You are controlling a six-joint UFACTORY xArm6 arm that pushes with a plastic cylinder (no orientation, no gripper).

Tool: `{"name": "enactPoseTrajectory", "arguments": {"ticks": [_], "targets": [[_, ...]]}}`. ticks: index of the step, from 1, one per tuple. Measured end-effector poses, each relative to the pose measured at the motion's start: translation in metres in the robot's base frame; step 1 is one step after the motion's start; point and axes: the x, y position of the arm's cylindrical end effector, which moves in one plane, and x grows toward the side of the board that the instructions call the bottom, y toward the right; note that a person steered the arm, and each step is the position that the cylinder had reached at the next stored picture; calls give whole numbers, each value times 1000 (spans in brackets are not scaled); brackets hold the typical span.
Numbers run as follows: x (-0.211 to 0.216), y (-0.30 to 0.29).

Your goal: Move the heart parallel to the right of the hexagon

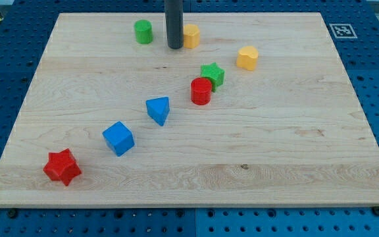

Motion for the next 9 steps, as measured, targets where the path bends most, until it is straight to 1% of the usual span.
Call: {"name": "enactPoseTrajectory", "arguments": {"ticks": [1, 2, 3, 4, 5, 6, 9], "targets": [[20, 10], [50, 49], [66, 106], [66, 167], [66, 187], [62, 187], [43, 157]]}}
